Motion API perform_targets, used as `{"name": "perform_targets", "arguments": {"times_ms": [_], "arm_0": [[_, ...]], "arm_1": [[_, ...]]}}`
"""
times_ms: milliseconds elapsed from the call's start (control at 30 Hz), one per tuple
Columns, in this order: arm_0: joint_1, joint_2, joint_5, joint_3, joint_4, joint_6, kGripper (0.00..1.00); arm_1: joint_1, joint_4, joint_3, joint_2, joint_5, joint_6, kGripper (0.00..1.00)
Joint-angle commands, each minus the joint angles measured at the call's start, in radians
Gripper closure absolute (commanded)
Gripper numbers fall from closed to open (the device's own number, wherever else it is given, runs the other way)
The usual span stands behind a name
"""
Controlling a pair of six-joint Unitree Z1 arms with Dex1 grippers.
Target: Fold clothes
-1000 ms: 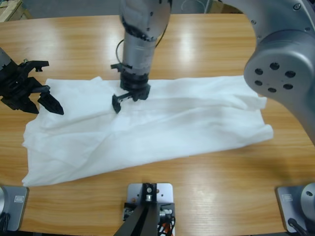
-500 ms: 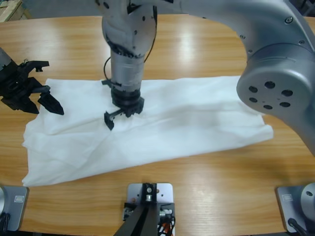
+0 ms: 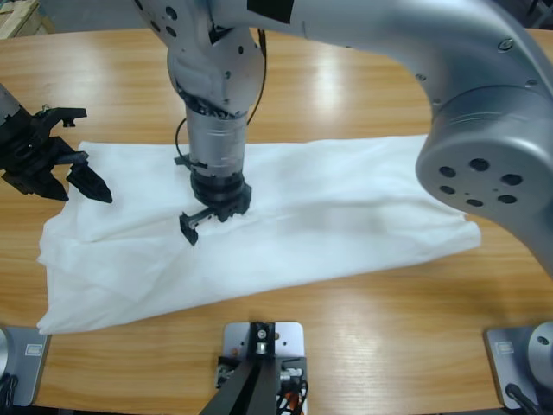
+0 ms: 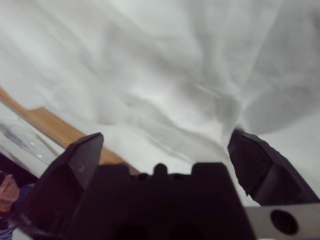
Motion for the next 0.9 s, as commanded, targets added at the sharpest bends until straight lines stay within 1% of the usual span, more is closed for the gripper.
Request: {"name": "perform_targets", "arguments": {"times_ms": [33,200,267,400,500,600,800,900], "arm_0": [[-0.014,0.048,0.011,0.023,-0.011,-0.007,0.087],[-0.016,0.043,0.011,0.023,-0.011,-0.008,0.087],[-0.017,0.041,0.011,0.023,-0.011,-0.008,0.087],[-0.020,0.040,0.011,0.023,-0.011,-0.008,0.087],[-0.021,0.040,0.011,0.023,-0.011,-0.008,0.087],[-0.023,0.042,0.011,0.023,-0.013,-0.007,0.087],[-0.023,0.043,0.011,0.023,-0.013,-0.007,0.087],[-0.023,0.046,0.011,0.023,-0.013,-0.008,0.087]], "arm_1": [[0.015,0.096,0.031,-0.144,-0.121,0.059,0.000],[0.077,0.096,0.102,-0.190,-0.279,0.101,0.000],[0.126,0.096,0.119,-0.191,-0.353,0.106,0.000],[0.234,0.089,0.108,-0.185,-0.480,0.086,0.000],[0.273,0.077,0.094,-0.182,-0.543,0.050,0.000],[0.294,0.059,0.087,-0.165,-0.584,0.028,0.000],[0.316,0.056,0.020,-0.086,-0.629,0.005,0.000],[0.337,0.057,-0.036,-0.040,-0.636,-0.005,0.002]]}}
